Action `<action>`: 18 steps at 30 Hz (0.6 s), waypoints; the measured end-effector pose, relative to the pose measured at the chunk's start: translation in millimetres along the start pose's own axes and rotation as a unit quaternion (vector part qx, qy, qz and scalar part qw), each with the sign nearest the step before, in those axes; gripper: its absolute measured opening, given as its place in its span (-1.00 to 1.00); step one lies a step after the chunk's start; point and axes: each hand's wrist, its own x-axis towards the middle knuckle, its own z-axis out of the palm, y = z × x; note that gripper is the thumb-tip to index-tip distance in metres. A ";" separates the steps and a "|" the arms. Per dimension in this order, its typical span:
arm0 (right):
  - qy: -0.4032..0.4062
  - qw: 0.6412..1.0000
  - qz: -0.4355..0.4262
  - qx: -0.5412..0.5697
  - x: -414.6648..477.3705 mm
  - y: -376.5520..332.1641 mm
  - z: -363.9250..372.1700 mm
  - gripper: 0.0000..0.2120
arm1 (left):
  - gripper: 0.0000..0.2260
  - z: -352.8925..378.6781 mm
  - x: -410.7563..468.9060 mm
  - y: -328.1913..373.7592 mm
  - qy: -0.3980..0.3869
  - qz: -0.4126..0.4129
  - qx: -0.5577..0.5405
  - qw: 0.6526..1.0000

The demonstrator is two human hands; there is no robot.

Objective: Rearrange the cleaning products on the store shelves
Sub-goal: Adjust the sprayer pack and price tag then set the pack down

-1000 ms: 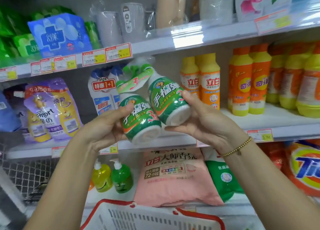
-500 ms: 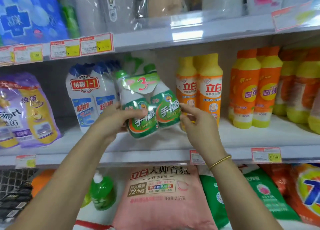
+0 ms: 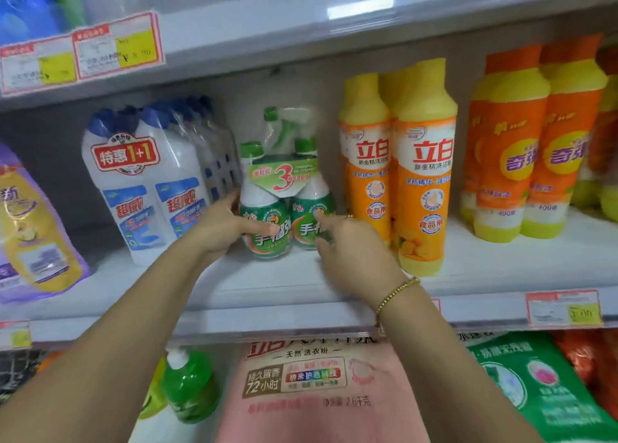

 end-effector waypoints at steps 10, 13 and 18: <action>0.020 0.998 0.016 -0.057 10.5 1.9 24.0 -0.73 | -0.40 12.4 70.3 -12.9 0.076 0.001 0.047 0.996; 0.057 0.996 0.004 -0.073 6.1 3.2 27.3 -0.74 | -0.40 19.1 86.7 -16.1 0.103 0.010 0.064 0.993; 0.140 0.987 -0.026 -0.073 5.2 0.1 30.2 -0.69 | -0.44 17.8 110.8 -18.0 0.112 0.015 0.149 0.982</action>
